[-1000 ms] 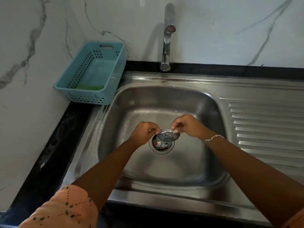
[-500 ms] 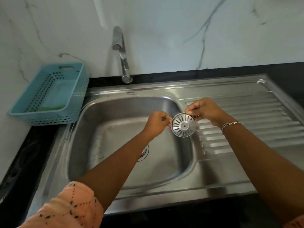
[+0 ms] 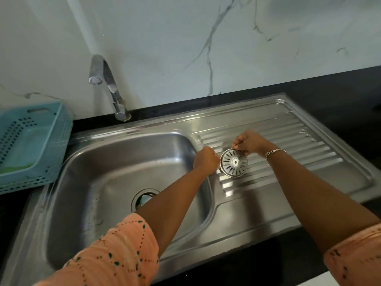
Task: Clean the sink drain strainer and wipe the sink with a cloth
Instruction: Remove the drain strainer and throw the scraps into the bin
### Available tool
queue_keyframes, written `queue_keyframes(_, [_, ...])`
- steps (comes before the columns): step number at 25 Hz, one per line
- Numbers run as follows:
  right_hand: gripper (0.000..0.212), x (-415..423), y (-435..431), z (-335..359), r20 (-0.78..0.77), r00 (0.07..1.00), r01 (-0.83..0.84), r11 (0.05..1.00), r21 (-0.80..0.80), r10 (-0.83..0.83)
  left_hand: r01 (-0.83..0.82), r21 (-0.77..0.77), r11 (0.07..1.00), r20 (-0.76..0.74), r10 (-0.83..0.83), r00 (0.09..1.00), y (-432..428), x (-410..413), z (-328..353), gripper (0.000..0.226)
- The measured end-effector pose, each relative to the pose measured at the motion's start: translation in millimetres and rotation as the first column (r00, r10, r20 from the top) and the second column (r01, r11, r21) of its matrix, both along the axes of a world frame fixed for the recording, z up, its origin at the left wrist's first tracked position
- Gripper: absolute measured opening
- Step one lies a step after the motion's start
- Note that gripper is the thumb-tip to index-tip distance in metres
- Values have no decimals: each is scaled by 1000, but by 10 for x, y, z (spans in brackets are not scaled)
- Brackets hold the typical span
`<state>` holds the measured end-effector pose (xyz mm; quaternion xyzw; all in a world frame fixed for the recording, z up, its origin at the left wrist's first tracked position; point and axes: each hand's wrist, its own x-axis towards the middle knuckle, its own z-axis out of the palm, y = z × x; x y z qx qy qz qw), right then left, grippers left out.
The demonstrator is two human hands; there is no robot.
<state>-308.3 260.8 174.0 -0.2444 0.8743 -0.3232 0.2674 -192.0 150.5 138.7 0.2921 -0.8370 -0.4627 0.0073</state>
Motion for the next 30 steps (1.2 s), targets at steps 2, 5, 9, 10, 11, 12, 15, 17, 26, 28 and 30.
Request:
queue_keyframes(2, [20,-11,-7,-45,-39,999,10,1000,1,-10,-4,-20,1000,8,4,1000,20,-30,-12,21])
queue_keyframes(5, [18,-30,-22,-119,-89,995,45,999,-9,-45,-12,-68,998,29,14,999,50,-65,-5,18])
queue_keyframes(9, [13,-11,3,-218,-114,988,99,995,-24,-101,28,-117,993,45,-23,999,70,-65,4,18])
queue_keyframes(10, [14,-3,9,-236,-139,986,95,995,-16,-96,42,-126,991,48,-36,998,69,-62,3,18])
queue_keyframes(11, [15,8,12,-251,-167,982,92,996,-8,-92,52,-132,990,50,-46,998,67,-58,1,18])
queue_keyframes(12, [15,17,13,-260,-186,978,96,995,-4,-95,61,-138,988,51,-55,997,64,-52,4,17])
queue_keyframes(15, [22,32,9,-272,-203,974,107,994,2,-104,102,-161,982,49,-95,994,49,-28,16,15])
queue_keyframes(17, [23,53,-3,-263,-244,965,106,994,33,-94,139,-191,972,39,-134,990,20,18,21,17])
queue_keyframes(26, [29,686,-444,-284,-661,720,-226,972,62,210,155,-475,866,34,-158,987,-473,639,-168,41])
queue_keyframes(28, [35,858,-599,-343,-696,660,-291,950,110,283,140,-517,844,70,-121,990,-635,827,-223,49])
queue_keyframes(30, [41,1033,-779,-429,-706,622,-344,928,141,338,139,-573,807,125,-82,989,-779,1042,-281,56])
